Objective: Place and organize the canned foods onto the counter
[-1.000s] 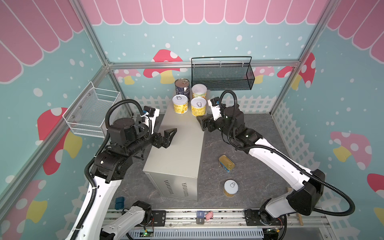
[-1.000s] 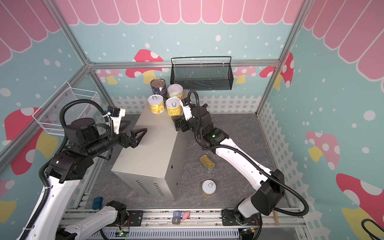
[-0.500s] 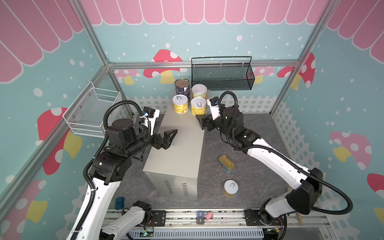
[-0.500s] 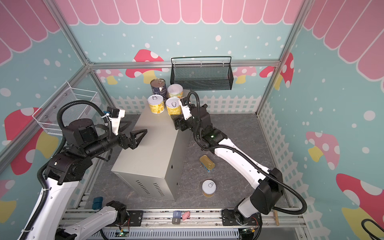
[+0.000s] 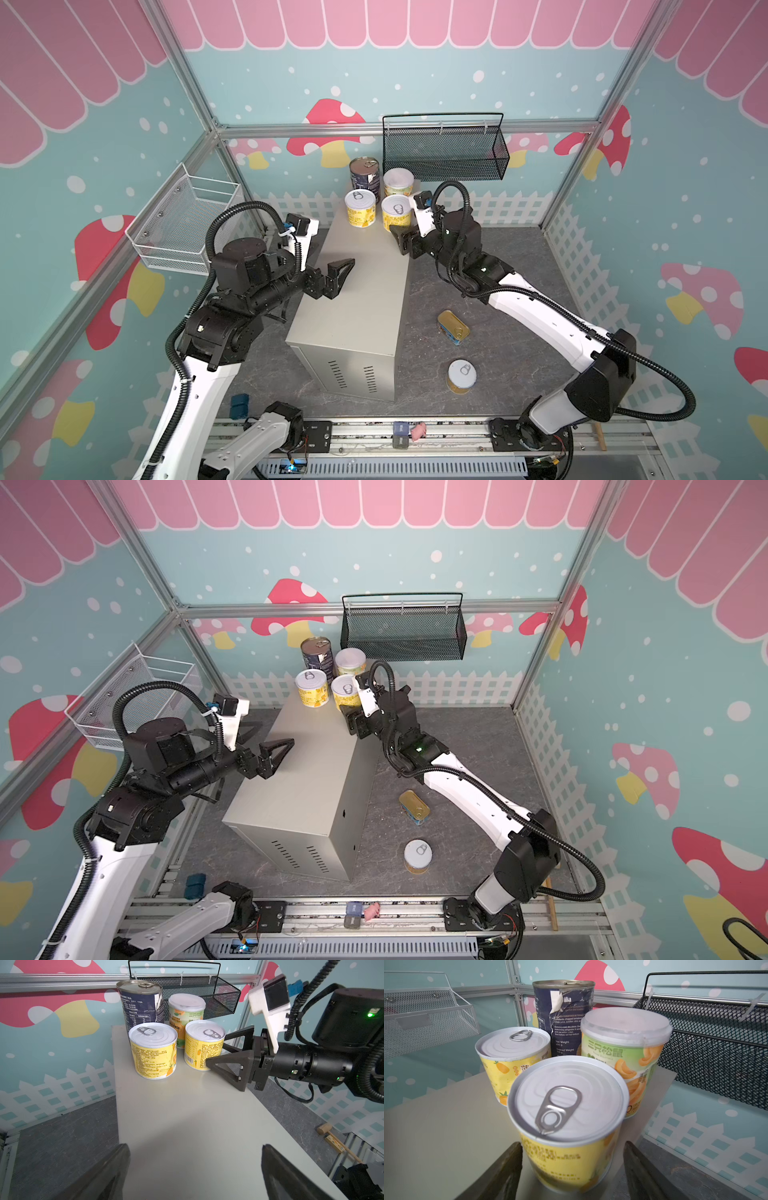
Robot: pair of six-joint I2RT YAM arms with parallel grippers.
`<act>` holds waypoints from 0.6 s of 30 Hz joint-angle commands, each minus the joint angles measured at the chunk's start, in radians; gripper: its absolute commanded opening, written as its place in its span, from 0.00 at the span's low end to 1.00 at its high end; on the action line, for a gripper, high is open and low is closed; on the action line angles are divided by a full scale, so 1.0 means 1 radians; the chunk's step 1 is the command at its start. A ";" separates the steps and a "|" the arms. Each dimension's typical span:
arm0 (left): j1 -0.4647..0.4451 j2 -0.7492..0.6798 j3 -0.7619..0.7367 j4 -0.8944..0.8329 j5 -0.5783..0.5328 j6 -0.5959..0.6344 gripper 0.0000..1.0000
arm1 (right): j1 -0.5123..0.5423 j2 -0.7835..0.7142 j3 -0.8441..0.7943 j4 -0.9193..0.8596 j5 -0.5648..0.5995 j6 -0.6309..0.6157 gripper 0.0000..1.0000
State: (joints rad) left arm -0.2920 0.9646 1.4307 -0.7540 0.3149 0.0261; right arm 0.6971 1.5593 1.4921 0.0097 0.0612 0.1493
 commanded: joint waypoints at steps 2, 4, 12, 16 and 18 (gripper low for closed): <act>0.001 -0.009 -0.011 0.013 0.015 0.007 1.00 | -0.007 0.038 0.015 -0.027 0.014 -0.020 0.74; 0.001 -0.009 -0.011 0.014 0.015 0.007 0.99 | -0.007 0.043 0.019 -0.027 0.011 -0.019 0.73; 0.001 -0.009 -0.012 0.014 0.014 0.008 1.00 | -0.011 0.051 0.024 -0.023 0.020 -0.011 0.71; 0.002 -0.009 -0.011 0.014 0.012 0.009 0.99 | -0.013 0.053 0.024 -0.017 0.005 -0.008 0.69; 0.002 -0.009 -0.012 0.014 0.012 0.008 0.99 | -0.013 0.051 0.022 -0.013 -0.007 -0.010 0.69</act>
State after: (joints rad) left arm -0.2920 0.9646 1.4307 -0.7536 0.3149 0.0261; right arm 0.6937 1.5818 1.5089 0.0238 0.0563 0.1513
